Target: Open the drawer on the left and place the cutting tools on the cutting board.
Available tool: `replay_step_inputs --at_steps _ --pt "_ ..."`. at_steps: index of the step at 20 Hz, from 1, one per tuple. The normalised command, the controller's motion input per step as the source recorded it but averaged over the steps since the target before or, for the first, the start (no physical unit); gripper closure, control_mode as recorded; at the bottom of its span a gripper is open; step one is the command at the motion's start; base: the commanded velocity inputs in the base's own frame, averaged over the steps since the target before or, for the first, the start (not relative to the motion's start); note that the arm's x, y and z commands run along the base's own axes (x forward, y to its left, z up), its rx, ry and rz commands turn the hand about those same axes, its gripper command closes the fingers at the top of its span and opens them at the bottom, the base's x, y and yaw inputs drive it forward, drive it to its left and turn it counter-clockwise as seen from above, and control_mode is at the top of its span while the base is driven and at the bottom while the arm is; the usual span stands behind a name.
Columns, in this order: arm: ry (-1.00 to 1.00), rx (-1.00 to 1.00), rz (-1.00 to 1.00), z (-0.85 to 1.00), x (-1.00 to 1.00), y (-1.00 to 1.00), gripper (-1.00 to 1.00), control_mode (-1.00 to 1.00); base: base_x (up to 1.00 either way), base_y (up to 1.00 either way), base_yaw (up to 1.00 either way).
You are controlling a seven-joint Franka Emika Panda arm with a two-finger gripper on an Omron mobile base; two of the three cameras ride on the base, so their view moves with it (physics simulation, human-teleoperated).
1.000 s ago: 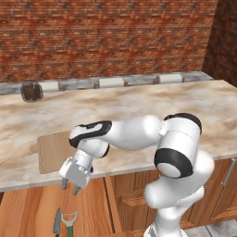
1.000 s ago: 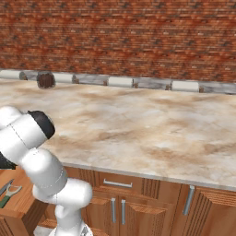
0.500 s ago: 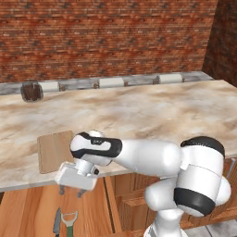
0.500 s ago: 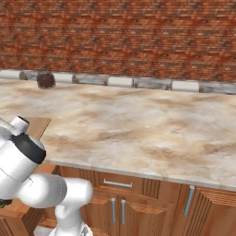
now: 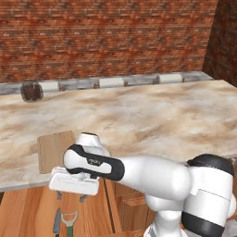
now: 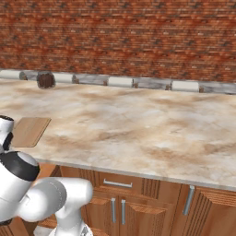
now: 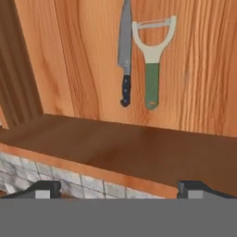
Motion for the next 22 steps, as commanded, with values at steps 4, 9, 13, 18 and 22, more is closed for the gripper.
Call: replay_step_inputs --at_steps 4,9,13,18,22 --pt "0.16 -0.12 -0.18 -0.18 0.21 0.0 -1.0 -1.0 0.0 0.0 0.0" --pt "0.23 -0.23 -0.17 -0.44 0.24 -0.26 -1.0 -1.0 0.0 0.0 0.0" --pt "0.18 -0.23 -0.17 -0.33 0.32 -0.32 -1.0 -1.0 0.0 0.0 0.0" --pt "0.02 -0.15 0.0 -0.02 0.03 0.08 -1.0 -1.0 0.0 0.0 0.0" --pt "0.0 -0.19 0.01 -0.06 0.0 0.02 -1.0 -1.0 0.0 0.0 0.0"
